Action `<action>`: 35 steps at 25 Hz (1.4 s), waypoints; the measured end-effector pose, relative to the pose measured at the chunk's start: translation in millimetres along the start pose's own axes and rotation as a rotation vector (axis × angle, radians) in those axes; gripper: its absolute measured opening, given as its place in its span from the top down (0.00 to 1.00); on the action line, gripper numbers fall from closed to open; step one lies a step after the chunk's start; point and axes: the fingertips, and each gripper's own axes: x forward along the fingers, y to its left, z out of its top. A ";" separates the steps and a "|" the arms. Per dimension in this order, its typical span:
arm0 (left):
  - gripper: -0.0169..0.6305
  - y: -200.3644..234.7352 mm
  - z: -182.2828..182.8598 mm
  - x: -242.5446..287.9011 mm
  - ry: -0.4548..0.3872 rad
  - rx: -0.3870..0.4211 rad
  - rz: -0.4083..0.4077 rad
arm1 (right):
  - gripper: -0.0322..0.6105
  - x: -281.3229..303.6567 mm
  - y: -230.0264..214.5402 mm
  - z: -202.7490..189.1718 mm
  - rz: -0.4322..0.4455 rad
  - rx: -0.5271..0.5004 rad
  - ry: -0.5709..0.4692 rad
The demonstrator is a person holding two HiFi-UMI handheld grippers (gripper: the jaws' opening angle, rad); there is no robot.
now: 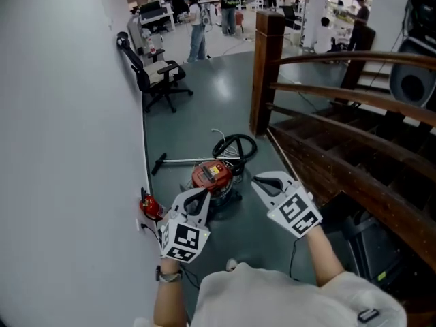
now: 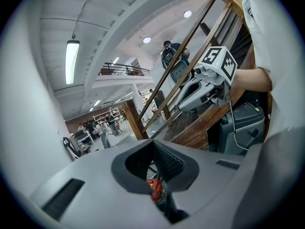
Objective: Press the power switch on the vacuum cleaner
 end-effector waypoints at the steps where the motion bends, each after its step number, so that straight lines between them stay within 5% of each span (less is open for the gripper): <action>1: 0.98 3.2 -1.6 2.1 -0.002 0.000 -0.002 | 0.90 4.4 -0.9 0.4 0.000 0.000 0.000; 23: 0.98 35.5 -45.4 21.2 0.043 -0.052 -0.026 | 0.90 62.3 8.9 -7.5 0.048 0.050 0.016; 35: 0.98 63.8 -41.4 66.0 0.040 -0.063 0.006 | 0.90 95.4 -37.6 -15.2 0.054 0.056 0.004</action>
